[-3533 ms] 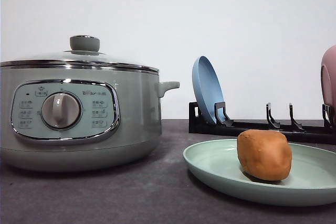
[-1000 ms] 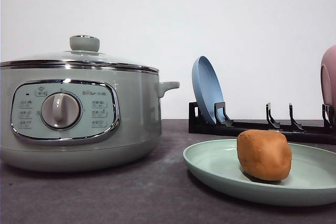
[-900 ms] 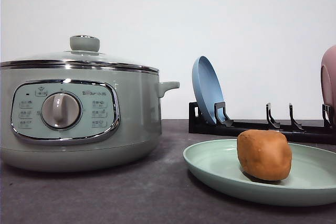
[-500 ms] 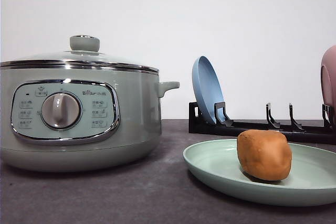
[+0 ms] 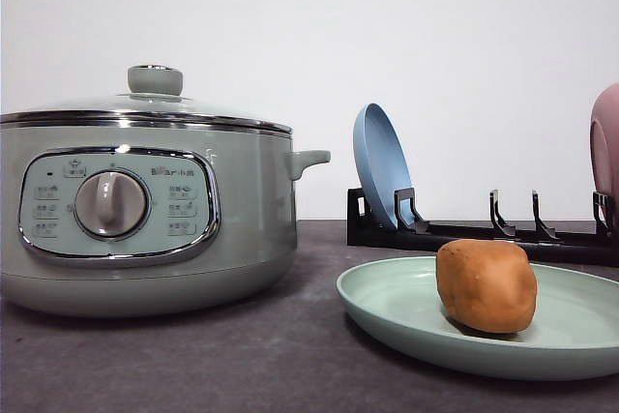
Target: Transfer potato from steamer to green plate
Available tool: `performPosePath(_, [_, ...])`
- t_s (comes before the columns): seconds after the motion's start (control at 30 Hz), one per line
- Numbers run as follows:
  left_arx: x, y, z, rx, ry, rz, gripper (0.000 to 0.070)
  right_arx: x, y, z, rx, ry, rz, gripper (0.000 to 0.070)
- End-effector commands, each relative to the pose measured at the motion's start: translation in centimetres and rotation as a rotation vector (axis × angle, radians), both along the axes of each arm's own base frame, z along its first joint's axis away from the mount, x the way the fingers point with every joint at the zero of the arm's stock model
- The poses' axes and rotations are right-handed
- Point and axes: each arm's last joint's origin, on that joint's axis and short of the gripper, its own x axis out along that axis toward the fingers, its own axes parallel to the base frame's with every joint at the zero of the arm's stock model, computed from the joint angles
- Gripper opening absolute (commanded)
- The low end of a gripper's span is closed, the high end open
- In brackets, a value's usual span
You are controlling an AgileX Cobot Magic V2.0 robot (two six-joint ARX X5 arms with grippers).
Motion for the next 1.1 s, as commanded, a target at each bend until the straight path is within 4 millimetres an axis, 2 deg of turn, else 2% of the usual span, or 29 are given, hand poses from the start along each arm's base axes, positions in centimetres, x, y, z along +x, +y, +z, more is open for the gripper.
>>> performPosePath(0.0, [0.1, 0.0, -0.8, -0.005, 0.027, 0.005, 0.001, -0.3, -1.0, 0.1, -0.013, -0.073, -0.059, 0.0])
performPosePath(0.2, [0.1, 0.0, -0.8, -0.005, 0.027, 0.005, 0.001, -1.4, -3.7, -1.7, -0.061, -0.285, -0.254, 0.0])
performPosePath(0.47, [0.1, 0.0, -0.8, -0.005, 0.027, 0.005, 0.001, -2.3, -4.9, -7.6, -0.063, -0.497, -0.384, 0.0])
performPosePath(0.63, [0.1, 0.0, -0.8, -0.005, 0.027, 0.004, 0.001, -2.5, -5.0, -11.8, -0.062, -0.519, -0.395, 0.0])
performPosePath(0.77, [0.1, 0.0, -0.8, -0.005, 0.027, 0.005, 0.001, -2.5, -5.0, -14.3, -0.06, -0.495, -0.395, 0.0])
performPosePath(1.07, [0.1, 0.0, -0.8, -0.005, 0.027, 0.005, 0.001, -2.2, -5.0, -17.0, -0.061, -0.439, -0.414, 0.0])
